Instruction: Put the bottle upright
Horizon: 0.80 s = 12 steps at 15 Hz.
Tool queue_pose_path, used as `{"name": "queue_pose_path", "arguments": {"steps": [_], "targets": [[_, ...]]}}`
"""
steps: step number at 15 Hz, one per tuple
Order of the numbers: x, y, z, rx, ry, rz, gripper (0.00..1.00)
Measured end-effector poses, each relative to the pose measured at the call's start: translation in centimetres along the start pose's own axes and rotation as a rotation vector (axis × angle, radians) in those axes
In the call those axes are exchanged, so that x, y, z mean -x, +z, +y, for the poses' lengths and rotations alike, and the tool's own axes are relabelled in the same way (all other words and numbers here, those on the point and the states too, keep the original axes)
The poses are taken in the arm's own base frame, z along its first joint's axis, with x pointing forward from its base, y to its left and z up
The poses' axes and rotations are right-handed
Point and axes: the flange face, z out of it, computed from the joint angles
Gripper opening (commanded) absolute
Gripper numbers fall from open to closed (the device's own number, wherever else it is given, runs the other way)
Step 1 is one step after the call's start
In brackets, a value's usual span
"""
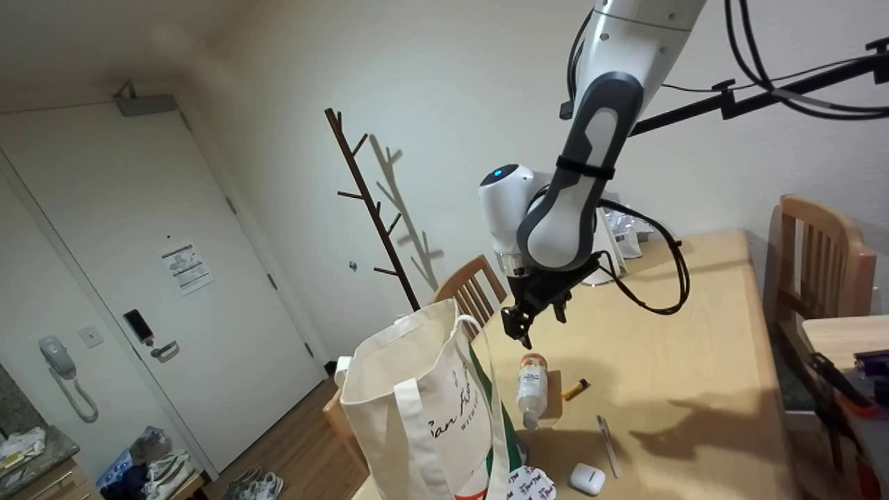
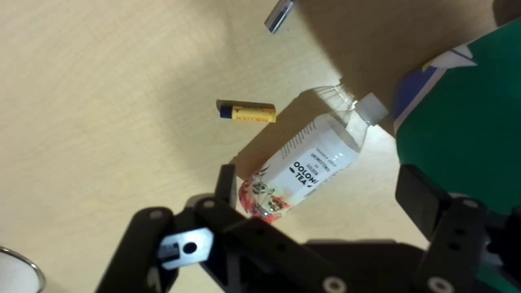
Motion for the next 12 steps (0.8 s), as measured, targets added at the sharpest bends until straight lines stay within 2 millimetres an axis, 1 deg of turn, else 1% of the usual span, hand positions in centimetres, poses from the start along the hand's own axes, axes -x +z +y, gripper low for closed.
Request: {"name": "queue_pose_path", "arguments": {"steps": [1, 3, 5, 7, 9, 12], "targets": [[-0.2, 0.2, 0.0, 0.015, 0.053, -0.012, 1.0], [-0.6, 1.3, -1.0, 0.038, 0.153, -0.034, 1.0], [-1.1, 3.1, -3.0, 0.048, 0.254, -0.051, 1.0], [-1.6, 4.8, -4.7, 0.051, 0.297, -0.062, 1.0], [-1.9, 5.6, -5.2, 0.053, 0.309, -0.065, 1.0], [-2.0, 5.9, -5.2, 0.047, 0.321, -0.065, 1.0]]}}
